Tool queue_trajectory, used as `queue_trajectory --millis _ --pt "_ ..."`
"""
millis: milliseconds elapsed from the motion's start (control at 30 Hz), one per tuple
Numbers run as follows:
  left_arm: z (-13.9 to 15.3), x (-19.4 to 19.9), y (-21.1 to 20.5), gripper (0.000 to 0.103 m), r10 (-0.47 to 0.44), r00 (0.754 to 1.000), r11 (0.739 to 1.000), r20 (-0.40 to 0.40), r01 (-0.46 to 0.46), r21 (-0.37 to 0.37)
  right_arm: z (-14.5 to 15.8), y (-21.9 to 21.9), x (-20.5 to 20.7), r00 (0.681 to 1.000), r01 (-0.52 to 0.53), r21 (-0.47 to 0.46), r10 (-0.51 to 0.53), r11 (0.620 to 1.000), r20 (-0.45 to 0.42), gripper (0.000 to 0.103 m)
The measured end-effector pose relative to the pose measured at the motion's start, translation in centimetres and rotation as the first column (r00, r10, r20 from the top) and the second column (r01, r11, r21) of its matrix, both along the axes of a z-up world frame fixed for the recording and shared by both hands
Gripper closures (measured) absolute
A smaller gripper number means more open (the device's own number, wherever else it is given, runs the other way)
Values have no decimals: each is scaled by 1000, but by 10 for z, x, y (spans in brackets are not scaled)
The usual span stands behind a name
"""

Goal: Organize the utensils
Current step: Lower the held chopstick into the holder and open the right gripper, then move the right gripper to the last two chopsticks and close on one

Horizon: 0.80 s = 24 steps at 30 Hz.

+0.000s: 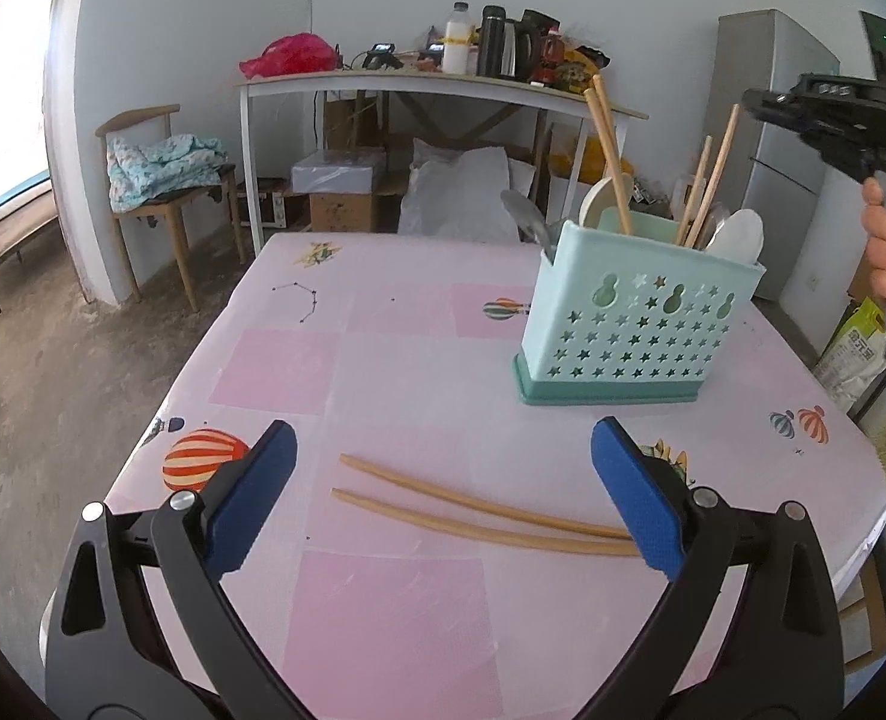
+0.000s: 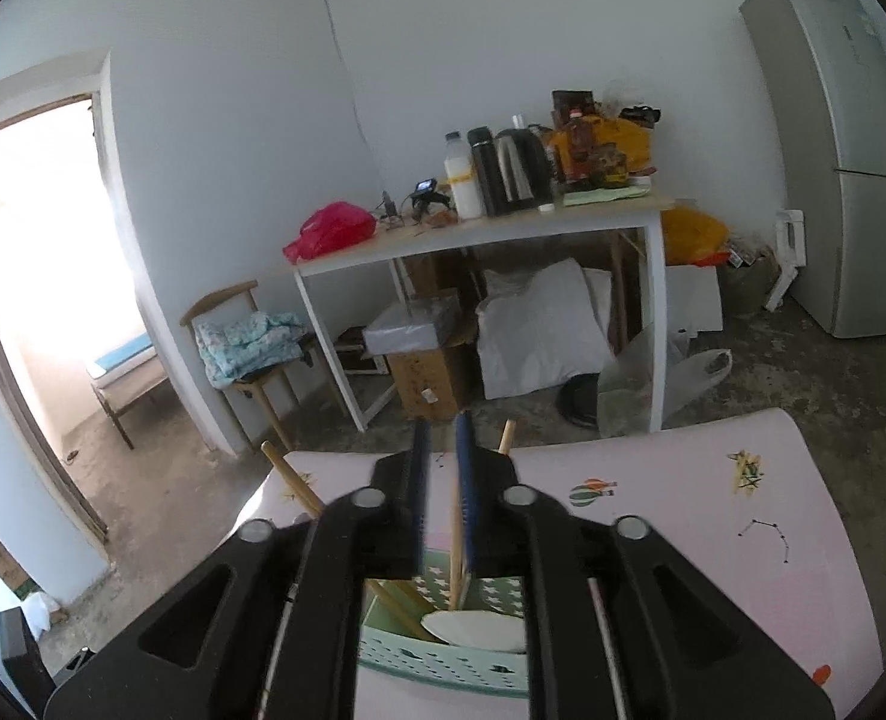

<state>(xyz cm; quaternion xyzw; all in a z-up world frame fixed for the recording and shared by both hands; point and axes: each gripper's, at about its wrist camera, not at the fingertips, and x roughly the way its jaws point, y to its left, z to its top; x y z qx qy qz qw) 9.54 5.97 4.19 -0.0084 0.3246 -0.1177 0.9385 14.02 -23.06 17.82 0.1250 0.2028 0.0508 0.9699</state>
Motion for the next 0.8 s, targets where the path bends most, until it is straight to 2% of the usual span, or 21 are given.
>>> queue_trajectory --millis 167,367,467,600,733,800 --pt "-3 2 3 8 6 1000 1000 -13 -7 -2 14 -13 -30 997 52 -9 -51 999 58 81" --pt "-8 4 7 8 21 999 1000 -38 -21 4 18 -19 -78 995 41 3 -41 999 85 68" --pt "-15 9 8 8 50 995 998 -85 -46 47 4 -12 -90 1000 -25 -2 25 1000 17 60" --pt "-27 13 7 8 83 987 991 -140 -66 120 -26 5 -96 989 -84 -19 81 996 -123 55" --pt "-36 14 10 8 103 978 987 -180 -77 144 -70 28 -92 948 -116 -48 96 992 -302 41" --pt "-41 15 11 8 121 972 984 -204 -90 154 -86 35 -92 930 -114 -70 82 991 -359 38"
